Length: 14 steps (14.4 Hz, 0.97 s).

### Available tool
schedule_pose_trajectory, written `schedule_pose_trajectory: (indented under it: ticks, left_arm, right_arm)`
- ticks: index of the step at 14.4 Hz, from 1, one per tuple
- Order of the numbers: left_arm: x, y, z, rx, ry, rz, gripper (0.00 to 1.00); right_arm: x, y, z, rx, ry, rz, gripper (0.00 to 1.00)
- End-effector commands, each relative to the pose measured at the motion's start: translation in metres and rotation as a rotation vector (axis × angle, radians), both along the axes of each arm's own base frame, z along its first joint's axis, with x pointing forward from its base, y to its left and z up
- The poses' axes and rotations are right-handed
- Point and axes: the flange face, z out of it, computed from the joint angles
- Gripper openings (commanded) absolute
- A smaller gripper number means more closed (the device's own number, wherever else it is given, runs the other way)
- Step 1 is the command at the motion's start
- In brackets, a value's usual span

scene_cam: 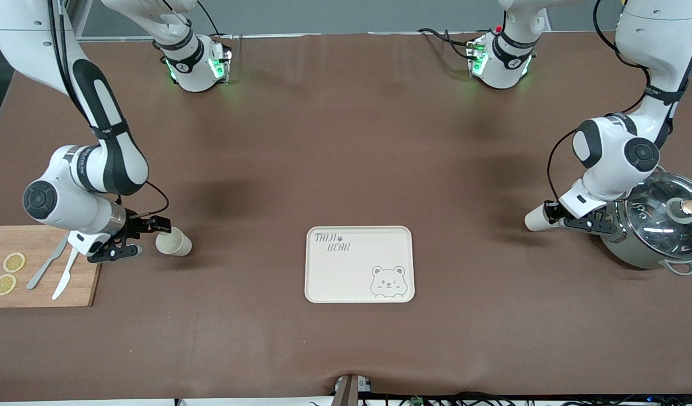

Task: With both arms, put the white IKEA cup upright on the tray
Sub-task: 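Lower both grippers around the white cups and close them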

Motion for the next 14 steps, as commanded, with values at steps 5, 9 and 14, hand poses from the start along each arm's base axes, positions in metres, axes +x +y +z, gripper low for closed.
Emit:
schedule_pose_trajectory:
  ticks: [5,9,14]
  left_arm:
    - [0.032,-0.031,0.037,-0.023,-0.041,0.062,0.00]
    - [0.073,-0.096,0.090,-0.058,0.038,0.179,0.00]
    - [0.075,-0.190,0.094,-0.071,0.071,0.285,0.00]
  right_arm:
    - [0.007,0.005,-0.018,0.008,-0.034,-0.006,1.00]
    - [0.008,0.008,-0.029,0.005,-0.045,-0.001,1.00]
    - [0.008,0.008,-0.037,0.002,-0.055,-0.001,1.00]
